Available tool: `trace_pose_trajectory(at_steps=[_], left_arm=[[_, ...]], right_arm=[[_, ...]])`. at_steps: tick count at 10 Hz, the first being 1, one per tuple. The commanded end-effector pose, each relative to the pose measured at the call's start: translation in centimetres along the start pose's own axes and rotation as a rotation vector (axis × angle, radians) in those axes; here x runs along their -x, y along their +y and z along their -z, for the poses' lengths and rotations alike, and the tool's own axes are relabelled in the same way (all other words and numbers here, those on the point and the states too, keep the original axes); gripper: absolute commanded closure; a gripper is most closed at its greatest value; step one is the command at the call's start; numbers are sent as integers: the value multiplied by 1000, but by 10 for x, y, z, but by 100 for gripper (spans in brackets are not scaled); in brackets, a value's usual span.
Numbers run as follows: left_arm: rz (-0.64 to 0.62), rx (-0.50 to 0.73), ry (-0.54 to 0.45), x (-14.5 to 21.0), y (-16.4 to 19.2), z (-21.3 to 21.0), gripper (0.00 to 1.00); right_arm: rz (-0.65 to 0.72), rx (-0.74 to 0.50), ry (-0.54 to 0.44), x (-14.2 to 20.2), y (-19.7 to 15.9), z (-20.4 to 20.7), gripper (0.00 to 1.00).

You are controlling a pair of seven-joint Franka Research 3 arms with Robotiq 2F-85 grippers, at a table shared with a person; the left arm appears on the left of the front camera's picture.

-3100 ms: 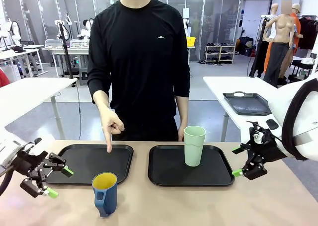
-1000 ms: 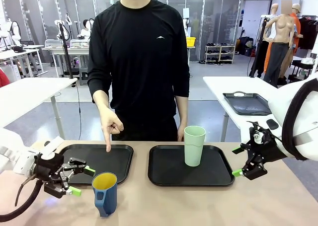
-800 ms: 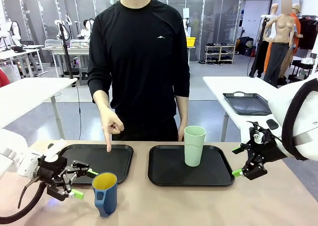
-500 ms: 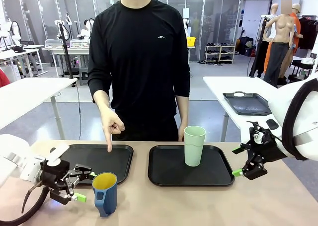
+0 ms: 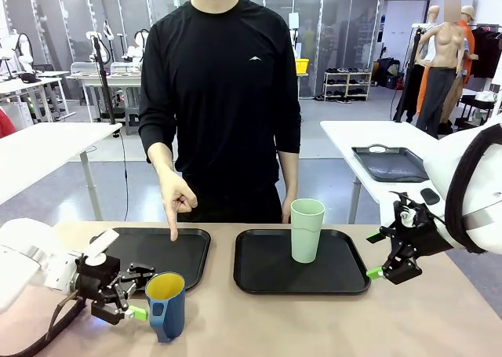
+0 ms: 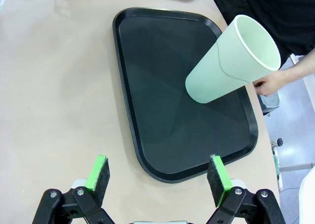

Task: Sort and store the cups by type.
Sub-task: Pick up the Handle plastic cup and place it into the empty Flat Tray.

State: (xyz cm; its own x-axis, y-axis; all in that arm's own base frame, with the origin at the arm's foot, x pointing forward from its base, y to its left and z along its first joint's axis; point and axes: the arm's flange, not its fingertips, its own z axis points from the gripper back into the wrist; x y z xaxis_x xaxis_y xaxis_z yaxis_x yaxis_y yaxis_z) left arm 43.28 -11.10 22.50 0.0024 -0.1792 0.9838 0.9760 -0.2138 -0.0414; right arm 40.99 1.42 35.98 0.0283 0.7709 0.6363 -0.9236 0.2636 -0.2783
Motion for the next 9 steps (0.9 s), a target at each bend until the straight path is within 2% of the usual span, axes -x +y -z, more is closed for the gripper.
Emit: trace_pose_trajectory(at_steps=[1, 5, 9], left_arm=[[46, 1, -52, 7, 5, 10, 0], [34, 13, -79, 12, 5, 28, 0], [56, 79, -89, 17, 5, 48, 0]], right_arm=[[-4, 1, 1, 0, 0, 1, 0], [-4, 1, 1, 0, 0, 1, 0], [-4, 1, 1, 0, 0, 1, 0]])
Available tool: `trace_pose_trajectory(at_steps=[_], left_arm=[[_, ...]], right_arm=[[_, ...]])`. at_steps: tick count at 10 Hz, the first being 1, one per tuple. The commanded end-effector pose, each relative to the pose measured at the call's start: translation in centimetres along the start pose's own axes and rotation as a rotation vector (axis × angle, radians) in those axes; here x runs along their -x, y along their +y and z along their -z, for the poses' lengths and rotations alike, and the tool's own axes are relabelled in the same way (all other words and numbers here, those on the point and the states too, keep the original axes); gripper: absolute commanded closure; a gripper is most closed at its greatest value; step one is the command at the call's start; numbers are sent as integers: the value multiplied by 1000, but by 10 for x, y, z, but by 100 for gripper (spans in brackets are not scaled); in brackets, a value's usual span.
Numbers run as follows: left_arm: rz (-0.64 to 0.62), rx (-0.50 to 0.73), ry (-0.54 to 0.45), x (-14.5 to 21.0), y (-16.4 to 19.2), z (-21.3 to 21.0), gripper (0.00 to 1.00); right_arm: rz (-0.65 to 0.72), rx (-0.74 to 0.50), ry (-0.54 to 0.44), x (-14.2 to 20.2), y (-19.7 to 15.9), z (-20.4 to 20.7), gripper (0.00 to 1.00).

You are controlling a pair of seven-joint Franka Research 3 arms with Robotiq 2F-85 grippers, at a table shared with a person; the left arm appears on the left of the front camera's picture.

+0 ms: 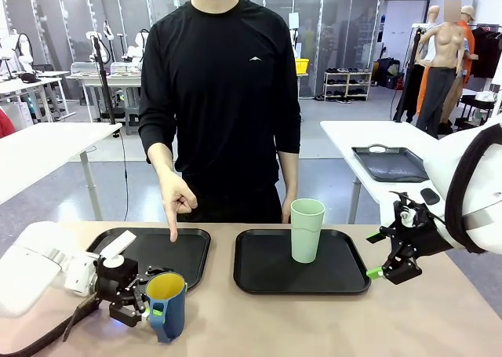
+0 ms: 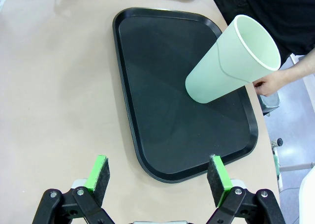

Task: Sort and store the cups by type.
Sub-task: Pick up the Handle plastic cup and place it into the empty Flat Tray.

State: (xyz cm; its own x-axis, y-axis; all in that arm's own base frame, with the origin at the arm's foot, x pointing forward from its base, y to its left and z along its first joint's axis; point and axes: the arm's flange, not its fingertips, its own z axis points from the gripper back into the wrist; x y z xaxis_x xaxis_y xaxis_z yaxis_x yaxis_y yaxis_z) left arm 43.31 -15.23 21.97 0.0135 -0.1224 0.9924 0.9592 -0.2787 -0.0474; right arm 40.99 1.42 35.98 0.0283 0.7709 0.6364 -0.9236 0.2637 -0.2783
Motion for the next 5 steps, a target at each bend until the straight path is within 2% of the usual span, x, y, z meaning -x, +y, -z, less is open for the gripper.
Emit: trace_pose_trajectory(at_steps=[1, 3, 4, 5], left_arm=[[62, 8, -28, 21, -2, 7, 0], [83, 5, -29, 22, -2, 11, 0], [103, 18, -19, 23, -2, 12, 7], [102, 11, -19, 24, -3, 12, 19]], right_arm=[[-4, 1, 1, 0, 0, 1, 0], [-4, 1, 1, 0, 0, 1, 0], [-4, 1, 1, 0, 0, 1, 0], [-4, 1, 1, 0, 0, 1, 0]])
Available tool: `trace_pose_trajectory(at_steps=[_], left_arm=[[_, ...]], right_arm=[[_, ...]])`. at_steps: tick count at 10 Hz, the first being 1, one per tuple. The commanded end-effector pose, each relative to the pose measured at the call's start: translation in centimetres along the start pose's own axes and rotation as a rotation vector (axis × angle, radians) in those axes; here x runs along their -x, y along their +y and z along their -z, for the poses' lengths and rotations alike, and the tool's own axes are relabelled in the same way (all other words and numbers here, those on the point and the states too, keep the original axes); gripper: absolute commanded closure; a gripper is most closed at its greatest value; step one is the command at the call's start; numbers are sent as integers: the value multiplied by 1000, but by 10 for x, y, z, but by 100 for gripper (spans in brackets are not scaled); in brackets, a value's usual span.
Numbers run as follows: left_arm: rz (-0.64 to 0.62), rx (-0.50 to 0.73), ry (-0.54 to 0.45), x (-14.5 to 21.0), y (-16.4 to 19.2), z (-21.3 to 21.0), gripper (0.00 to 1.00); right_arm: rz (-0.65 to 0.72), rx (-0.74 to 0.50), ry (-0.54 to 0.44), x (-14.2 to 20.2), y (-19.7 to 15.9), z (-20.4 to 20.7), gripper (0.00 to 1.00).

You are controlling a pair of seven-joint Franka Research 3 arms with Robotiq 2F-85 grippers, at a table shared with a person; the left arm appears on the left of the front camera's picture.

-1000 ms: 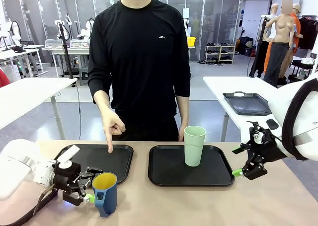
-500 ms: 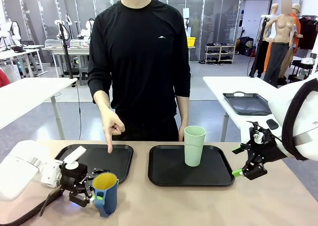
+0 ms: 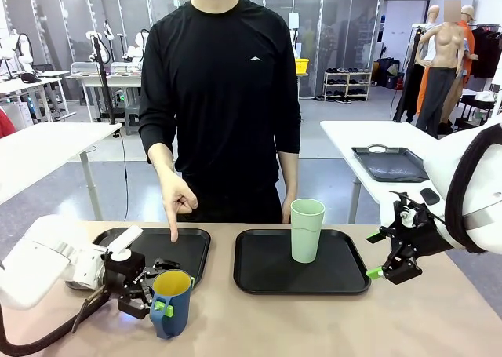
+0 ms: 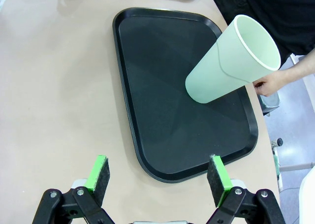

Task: Sort and store the cups by type.
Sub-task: Pick up the Handle plastic cup and place it into the empty Flat Tray.

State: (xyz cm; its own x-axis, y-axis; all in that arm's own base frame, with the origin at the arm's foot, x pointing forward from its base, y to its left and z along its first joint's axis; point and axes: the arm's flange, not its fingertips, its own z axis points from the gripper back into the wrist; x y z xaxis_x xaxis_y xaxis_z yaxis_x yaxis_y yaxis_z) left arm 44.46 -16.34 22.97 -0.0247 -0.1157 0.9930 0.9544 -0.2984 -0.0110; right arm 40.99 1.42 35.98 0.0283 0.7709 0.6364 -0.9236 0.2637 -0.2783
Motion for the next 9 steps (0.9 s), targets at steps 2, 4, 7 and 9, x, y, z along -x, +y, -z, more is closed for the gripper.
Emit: trace_pose_trajectory(at_steps=[2, 4, 7, 9], left_arm=[[58, 3, -30, 35, -17, 5, 38], [50, 14, -26, 37, -18, 6, 58], [48, 11, -50, 31, -21, 3, 78], [79, -52, -60, 10, -27, -9, 78]], right_arm=[[-4, 1, 1, 0, 0, 1, 0], [-4, 1, 1, 0, 0, 1, 0], [-4, 1, 1, 0, 0, 1, 0], [-4, 1, 1, 0, 0, 1, 0]])
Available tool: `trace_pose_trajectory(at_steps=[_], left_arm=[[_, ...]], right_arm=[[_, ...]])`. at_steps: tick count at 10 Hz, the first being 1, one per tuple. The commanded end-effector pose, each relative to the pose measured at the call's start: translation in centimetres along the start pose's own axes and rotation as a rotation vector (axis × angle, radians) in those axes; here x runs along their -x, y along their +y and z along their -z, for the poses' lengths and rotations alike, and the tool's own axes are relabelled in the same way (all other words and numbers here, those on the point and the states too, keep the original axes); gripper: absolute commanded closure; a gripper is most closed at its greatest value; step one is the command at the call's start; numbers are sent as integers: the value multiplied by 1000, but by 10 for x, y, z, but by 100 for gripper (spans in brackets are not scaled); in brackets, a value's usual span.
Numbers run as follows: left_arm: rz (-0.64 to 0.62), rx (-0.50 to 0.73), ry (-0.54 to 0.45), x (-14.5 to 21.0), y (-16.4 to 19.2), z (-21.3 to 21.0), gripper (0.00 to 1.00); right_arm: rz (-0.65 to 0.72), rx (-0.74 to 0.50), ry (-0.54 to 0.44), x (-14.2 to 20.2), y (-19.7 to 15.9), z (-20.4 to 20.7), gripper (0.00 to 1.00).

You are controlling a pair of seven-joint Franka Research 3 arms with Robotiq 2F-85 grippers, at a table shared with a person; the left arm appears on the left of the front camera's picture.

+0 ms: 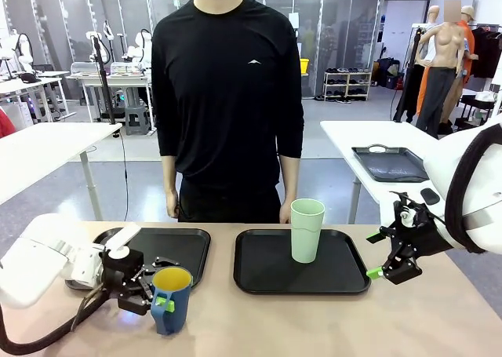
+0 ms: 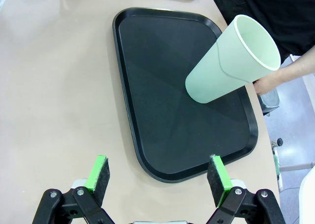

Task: Sort and store the cups by type.
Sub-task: Pick up the Handle plastic cup and place it into the empty Flat Tray.

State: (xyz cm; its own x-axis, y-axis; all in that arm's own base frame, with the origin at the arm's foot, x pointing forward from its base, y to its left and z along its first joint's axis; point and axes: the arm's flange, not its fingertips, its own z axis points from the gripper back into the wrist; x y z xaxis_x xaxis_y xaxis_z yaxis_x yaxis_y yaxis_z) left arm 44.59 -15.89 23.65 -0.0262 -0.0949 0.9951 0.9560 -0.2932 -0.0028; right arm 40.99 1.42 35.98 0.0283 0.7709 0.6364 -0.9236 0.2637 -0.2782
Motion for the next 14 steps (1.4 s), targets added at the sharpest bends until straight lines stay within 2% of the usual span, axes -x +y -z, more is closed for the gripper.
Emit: trace_pose_trajectory(at_steps=[1, 3, 6, 9, 10, 11, 14], left_arm=[[89, -104, -66, -5, -30, -19, 78], [141, -218, -46, -44, -32, -51, 78], [196, -286, -106, -83, -10, -92, 78], [202, -384, -85, -91, 13, -113, 78], [217, -406, -111, -93, 15, -121, 78], [171, -341, -80, -94, 1, -111, 78], [171, -341, -80, -94, 1, -111, 78]], right_arm=[[-4, 1, 1, 0, 0, 1, 0], [-4, 1, 1, 0, 0, 1, 0], [-4, 1, 1, 0, 0, 1, 0], [-4, 1, 1, 0, 0, 1, 0], [-4, 1, 1, 0, 0, 1, 0], [-4, 1, 1, 0, 0, 1, 0], [-4, 1, 1, 0, 0, 1, 0]])
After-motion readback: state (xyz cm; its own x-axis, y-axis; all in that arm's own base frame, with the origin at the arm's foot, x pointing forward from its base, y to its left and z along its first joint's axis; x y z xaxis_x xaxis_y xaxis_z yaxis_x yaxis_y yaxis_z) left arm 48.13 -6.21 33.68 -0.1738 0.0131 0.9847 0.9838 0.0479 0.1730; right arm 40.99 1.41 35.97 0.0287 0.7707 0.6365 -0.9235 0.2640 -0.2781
